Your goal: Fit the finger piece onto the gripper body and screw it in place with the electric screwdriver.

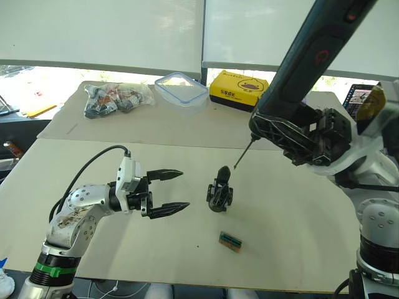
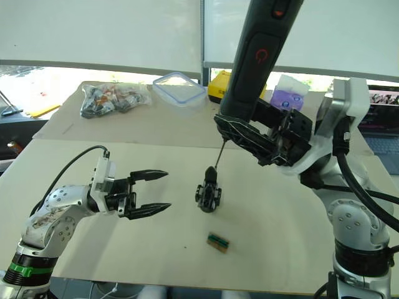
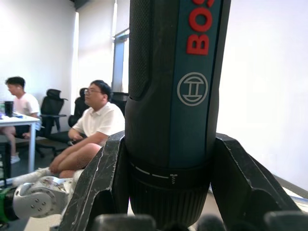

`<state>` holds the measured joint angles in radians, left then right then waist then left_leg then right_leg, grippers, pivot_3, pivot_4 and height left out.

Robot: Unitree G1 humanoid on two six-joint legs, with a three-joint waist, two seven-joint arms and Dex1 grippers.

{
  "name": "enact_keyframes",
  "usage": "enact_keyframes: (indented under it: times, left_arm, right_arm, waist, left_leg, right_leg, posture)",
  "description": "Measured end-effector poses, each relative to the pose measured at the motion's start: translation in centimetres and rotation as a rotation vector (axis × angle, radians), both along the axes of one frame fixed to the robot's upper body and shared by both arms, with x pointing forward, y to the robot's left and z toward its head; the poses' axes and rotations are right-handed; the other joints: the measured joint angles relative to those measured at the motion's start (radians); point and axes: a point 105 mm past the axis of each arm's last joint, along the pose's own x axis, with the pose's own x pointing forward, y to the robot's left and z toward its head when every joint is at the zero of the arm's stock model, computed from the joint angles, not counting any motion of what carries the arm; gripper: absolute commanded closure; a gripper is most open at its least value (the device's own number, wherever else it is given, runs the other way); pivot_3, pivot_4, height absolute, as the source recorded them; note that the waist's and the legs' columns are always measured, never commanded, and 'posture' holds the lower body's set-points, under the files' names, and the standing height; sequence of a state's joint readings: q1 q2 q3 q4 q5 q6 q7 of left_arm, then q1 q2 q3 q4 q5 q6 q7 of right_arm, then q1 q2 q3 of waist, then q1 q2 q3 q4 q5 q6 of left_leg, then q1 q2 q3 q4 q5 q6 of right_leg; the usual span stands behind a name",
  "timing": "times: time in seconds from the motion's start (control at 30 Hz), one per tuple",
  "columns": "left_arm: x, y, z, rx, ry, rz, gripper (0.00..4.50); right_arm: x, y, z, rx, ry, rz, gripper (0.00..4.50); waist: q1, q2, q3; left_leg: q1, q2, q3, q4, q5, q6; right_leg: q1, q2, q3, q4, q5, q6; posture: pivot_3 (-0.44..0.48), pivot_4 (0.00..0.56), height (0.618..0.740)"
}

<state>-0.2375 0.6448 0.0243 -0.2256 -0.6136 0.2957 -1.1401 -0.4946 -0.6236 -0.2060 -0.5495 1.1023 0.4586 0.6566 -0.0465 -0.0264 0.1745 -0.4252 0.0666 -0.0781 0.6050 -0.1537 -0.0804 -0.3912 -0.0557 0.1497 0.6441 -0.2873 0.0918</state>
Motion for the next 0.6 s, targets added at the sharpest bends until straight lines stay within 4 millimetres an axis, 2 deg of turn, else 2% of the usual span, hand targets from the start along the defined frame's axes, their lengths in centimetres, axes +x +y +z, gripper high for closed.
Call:
enact_keyframes:
  times: [0.17,0.33,0.5,0.6]
  left_arm:
    - [0.6,-0.3,-1.4,0.038,-0.010,0.037,0.02]
    - [0.2,-0.3,-2.7,0.091,-0.022,0.039,0.02]
    - [-0.1,-0.7,-4.3,0.117,-0.015,0.047,0.02]
    - [0.5,-1.4,-5.4,0.122,-0.012,0.094,0.02]
  right_arm:
    - [0.0,1.8,-0.6,0.004,0.033,0.094,2.54]
    - [-0.1,3.0,-1.4,-0.013,0.062,0.141,2.54]
    - [-0.3,3.7,-2.2,-0.045,0.062,0.169,2.54]
    - [-0.3,3.8,-3.0,-0.063,0.070,0.176,2.54]
  waist:
    - [0.001,0.000,0.001]
    - [0.000,0.000,0.001]
    - [0.001,0.001,0.001]
    - [0.005,0.000,0.001]
  left_leg:
    - [-0.001,0.000,0.000,0.000,0.000,0.000]
    - [-0.001,0.000,0.000,0.000,0.000,0.000]
    - [-0.001,0.000,0.000,0.000,0.000,0.000]
    - [-0.001,0.000,0.000,0.001,0.000,0.000]
  right_leg:
    - [-0.002,0.000,0.000,0.001,0.000,0.000]
    - [-0.002,0.000,0.000,0.001,0.001,0.000]
    - [-0.002,0.000,0.000,0.001,0.000,0.000]
    - [-0.002,0.000,0.000,0.001,0.000,0.000]
  posture:
    - [0.000,0.150,0.740]
    - [0.000,0.150,0.740]
    - [0.000,0.150,0.740]
    - [0.000,0.150,0.740]
